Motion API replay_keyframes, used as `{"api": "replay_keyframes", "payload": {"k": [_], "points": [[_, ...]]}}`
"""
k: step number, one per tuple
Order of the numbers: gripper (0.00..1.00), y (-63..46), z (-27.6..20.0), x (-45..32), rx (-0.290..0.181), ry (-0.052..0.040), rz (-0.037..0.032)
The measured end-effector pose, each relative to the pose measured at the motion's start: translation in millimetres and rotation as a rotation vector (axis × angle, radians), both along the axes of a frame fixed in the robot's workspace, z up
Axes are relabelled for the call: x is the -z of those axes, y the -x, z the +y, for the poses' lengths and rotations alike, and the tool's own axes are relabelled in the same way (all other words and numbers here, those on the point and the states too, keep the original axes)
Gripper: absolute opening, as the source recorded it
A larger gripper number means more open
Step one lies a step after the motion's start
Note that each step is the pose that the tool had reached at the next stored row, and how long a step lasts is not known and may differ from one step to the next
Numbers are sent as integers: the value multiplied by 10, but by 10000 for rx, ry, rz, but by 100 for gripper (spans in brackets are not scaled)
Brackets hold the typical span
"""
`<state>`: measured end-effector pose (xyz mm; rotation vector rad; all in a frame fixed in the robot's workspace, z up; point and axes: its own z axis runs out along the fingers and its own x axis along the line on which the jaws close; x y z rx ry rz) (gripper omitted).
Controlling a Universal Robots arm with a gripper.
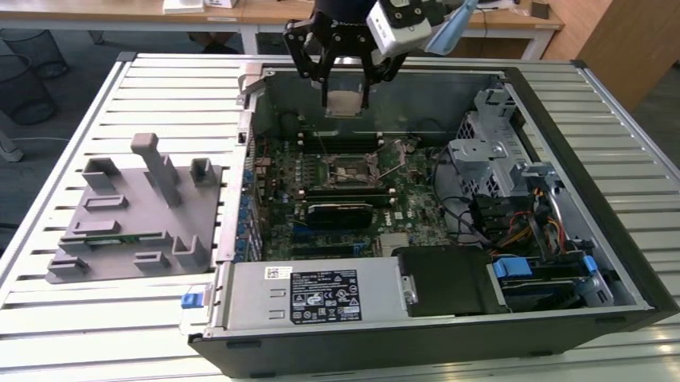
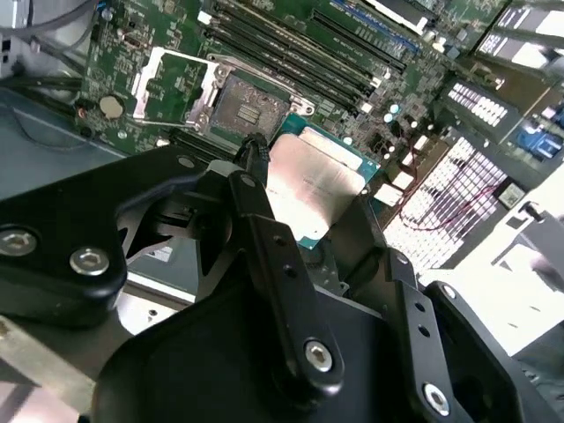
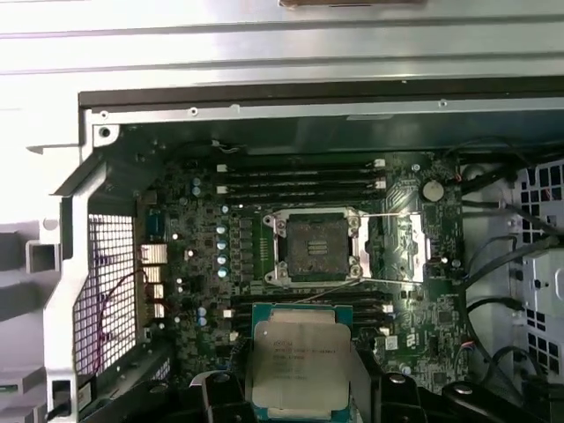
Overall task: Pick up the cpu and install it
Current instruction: 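Place the cpu into insertion slot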
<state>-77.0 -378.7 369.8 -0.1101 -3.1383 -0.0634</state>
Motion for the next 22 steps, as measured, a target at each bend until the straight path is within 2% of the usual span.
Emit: {"api": "replay_keyframes", "payload": {"k": [8, 22], "points": [[53, 0, 3, 15, 1281, 3, -5], [53, 0, 15, 37, 3173, 4, -11]]}}
